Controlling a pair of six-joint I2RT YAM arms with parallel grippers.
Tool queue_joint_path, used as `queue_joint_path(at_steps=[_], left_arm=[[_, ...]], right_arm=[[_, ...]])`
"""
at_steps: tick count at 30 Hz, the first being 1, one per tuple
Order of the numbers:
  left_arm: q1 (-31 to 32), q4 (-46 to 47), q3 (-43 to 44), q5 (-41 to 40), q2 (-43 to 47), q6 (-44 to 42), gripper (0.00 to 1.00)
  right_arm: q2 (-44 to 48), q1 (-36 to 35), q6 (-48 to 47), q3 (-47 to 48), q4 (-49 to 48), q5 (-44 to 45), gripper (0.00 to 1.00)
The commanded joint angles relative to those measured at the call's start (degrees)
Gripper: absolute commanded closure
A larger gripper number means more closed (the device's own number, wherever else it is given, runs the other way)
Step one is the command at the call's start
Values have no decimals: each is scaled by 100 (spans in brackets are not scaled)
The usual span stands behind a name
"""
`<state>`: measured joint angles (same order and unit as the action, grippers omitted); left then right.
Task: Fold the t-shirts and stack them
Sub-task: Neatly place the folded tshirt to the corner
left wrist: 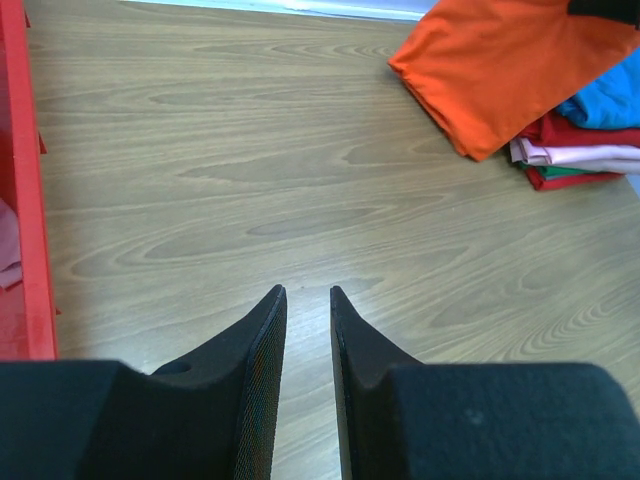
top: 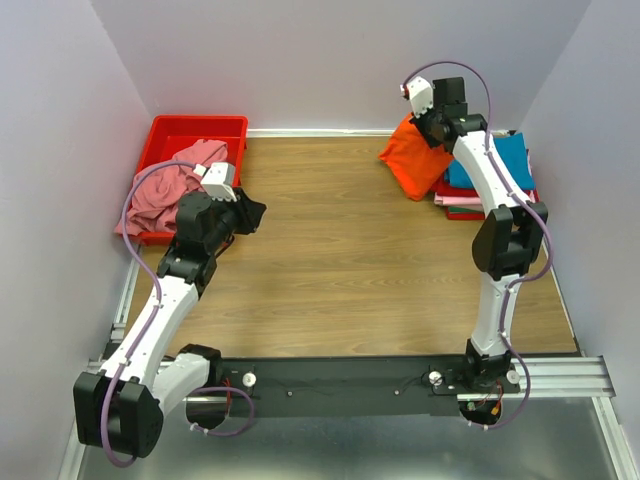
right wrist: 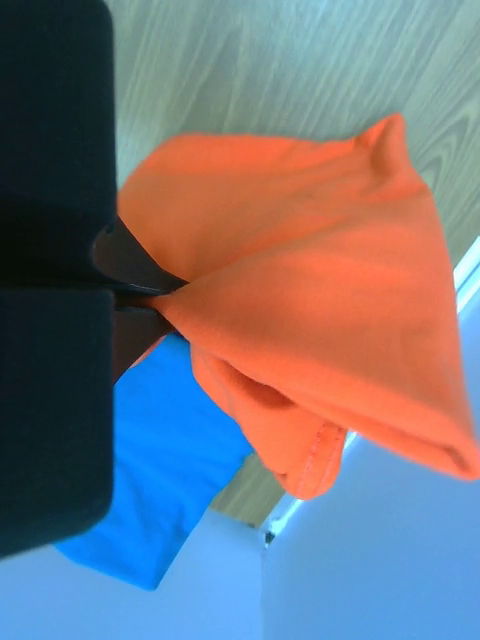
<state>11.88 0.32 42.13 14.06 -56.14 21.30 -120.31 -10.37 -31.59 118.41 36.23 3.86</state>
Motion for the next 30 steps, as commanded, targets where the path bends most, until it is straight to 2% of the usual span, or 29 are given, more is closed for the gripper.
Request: queue_joint_path(at_steps=[1, 21, 30], left_arm=[[-89, -23, -91, 193, 147, -117, 68], [-265, -23, -91, 360, 182, -231, 68], [-344, -23, -73, 404, 130, -284, 68]], right_arm=[[148, 70, -285, 235, -54, 370, 100], [289, 466, -286, 402, -54, 519, 100], [403, 677, -172, 507, -54, 300, 100]])
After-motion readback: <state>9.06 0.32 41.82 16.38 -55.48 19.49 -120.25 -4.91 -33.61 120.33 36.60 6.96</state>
